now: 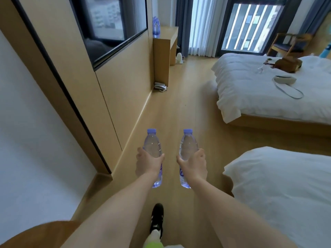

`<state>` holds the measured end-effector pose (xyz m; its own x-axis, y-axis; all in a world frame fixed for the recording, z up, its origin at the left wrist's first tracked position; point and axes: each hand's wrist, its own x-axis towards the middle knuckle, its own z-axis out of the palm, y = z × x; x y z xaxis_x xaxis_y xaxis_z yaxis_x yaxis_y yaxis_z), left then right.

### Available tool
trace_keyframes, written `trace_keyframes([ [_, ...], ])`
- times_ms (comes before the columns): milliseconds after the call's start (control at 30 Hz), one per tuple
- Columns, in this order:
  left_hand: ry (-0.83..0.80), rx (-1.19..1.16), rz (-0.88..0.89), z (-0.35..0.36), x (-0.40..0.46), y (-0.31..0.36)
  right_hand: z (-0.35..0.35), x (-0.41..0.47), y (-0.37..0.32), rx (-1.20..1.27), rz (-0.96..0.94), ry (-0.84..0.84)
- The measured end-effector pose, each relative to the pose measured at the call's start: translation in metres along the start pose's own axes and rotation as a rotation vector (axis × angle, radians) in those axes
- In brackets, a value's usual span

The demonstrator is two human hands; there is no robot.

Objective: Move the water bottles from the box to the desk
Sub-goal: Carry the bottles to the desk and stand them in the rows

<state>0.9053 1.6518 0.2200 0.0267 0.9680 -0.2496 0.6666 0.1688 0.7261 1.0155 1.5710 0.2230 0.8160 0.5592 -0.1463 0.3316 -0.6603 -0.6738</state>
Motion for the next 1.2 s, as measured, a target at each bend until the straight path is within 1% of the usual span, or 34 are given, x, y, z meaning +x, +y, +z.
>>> trace_keyframes([
  [133,-0.033,0.014,-0.018,0.022,0.101,0.05,0.025,0.095,-0.043,-0.013,0.015,0.022],
  [267,-0.049,0.054,0.041,0.034,0.192,0.11,0.039,0.177,-0.089,0.05,0.079,0.046],
  [400,-0.072,0.116,0.076,0.054,0.259,0.162,0.045,0.254,-0.126,0.086,0.129,0.047],
  [567,-0.077,0.135,0.07,0.096,0.339,0.221,0.054,0.36,-0.156,0.135,0.138,0.04],
  [767,-0.043,0.144,0.07,0.167,0.449,0.305,0.063,0.516,-0.181,0.136,0.118,0.031],
  [933,-0.055,0.128,0.041,0.221,0.529,0.383,0.055,0.642,-0.208,0.074,0.084,-0.007],
  [1067,-0.062,0.132,0.005,0.253,0.582,0.431,0.05,0.725,-0.23,0.023,0.057,-0.037],
  [1200,-0.05,0.138,-0.012,0.284,0.653,0.48,0.058,0.818,-0.256,0.021,0.038,-0.034],
])
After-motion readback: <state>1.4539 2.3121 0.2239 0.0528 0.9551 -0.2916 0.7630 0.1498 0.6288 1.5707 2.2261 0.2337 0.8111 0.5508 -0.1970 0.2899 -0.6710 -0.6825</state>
